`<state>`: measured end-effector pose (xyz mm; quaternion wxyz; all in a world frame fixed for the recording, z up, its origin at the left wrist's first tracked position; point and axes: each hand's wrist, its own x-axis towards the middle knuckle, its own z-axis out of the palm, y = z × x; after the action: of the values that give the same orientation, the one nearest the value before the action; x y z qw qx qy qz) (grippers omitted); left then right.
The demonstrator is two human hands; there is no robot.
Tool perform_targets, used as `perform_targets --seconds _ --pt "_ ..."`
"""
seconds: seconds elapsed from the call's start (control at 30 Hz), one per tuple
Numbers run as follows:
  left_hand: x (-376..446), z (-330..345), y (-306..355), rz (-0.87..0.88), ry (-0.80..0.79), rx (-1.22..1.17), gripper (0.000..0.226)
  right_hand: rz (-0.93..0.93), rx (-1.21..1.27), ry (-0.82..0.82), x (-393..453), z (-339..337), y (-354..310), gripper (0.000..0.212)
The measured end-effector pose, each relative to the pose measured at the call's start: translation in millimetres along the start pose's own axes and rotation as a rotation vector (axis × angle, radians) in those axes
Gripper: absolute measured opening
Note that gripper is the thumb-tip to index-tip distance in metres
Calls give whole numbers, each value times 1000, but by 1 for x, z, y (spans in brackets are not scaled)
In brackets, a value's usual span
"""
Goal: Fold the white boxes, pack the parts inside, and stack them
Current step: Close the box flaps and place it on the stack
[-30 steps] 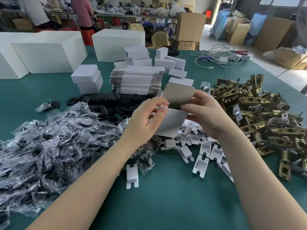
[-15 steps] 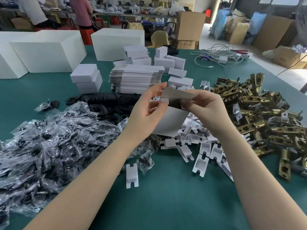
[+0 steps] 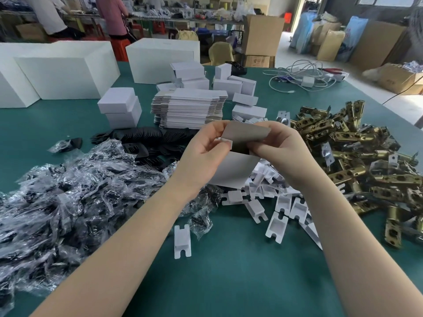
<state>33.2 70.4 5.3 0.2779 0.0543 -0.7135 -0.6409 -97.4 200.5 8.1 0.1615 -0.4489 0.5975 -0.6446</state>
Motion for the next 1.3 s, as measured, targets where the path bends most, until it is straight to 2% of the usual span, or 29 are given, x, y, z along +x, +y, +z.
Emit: perform_targets --seconds 0.17,0.33,0.5,0.57,0.63,0.77,0.87,1.0,1.3 --pt "3 -8 -1 46 2 103 25 -53 8 17 -3 0 0 40" --pt "3 -12 -5 137 2 201 22 -23 -47 -27 -5 -5 -6 17" --pt "5 -19 -12 328 -49 432 20 -14 -124 -52 -8 -5 -10 19" --pt "6 -25 -14 350 -88 526 25 -2 -162 -56 -8 -5 -11 24" --pt "5 -27 -13 291 -109 511 30 -7 -223 -45 -8 -5 -10 31" --pt "5 -21 -13 280 -75 367 18 -34 -279 -32 -8 -5 -10 37" --pt "6 -21 -15 267 -79 367 22 -59 -337 -24 -8 -4 -9 40" --pt "6 -20 -12 273 -46 380 23 -109 -366 25 -7 0 -6 27" --pt "1 -8 -10 244 108 286 20 -155 -302 131 -4 6 -1 17"
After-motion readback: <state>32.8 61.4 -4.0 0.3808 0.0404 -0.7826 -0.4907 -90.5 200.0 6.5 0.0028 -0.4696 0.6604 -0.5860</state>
